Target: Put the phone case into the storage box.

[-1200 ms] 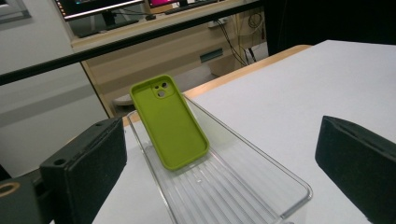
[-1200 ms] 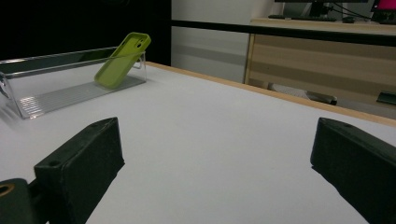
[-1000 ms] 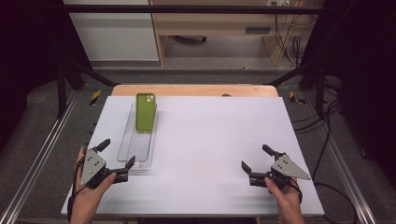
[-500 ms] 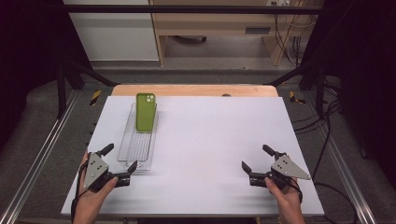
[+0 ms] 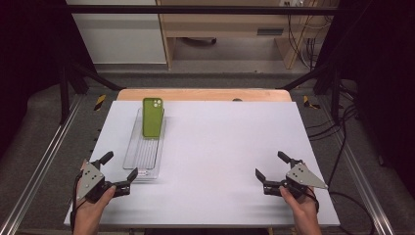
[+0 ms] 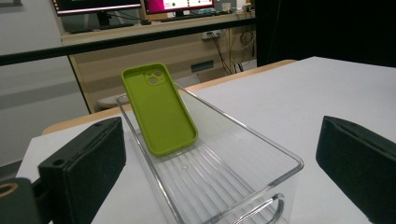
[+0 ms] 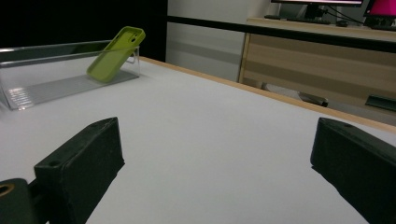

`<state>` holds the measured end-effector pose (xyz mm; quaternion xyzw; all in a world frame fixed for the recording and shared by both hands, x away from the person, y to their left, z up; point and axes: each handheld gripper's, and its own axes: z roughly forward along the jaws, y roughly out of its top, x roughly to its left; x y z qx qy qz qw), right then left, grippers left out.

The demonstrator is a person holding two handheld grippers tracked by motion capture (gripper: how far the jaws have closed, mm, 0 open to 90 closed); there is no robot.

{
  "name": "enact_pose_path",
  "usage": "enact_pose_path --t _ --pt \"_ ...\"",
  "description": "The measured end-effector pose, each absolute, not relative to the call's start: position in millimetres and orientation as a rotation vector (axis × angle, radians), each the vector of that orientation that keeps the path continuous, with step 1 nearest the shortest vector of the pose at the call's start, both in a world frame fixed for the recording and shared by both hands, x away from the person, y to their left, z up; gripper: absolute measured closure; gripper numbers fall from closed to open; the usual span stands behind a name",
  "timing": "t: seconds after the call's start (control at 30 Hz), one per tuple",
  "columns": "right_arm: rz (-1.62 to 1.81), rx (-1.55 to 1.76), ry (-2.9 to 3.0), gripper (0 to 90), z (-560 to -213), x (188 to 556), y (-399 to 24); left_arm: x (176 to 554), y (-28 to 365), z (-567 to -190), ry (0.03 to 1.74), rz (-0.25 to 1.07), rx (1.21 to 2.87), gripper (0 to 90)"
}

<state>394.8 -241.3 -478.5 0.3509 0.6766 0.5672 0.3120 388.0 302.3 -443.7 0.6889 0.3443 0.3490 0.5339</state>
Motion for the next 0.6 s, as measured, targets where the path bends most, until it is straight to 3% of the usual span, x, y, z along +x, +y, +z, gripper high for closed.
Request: enact_pose_path --t 0.6 --pt "1.447 0.916 1.774 2.7 -477.9 394.8 -249.8 386.0 316.0 -453.8 0.854 0.818 1.582 0.7"
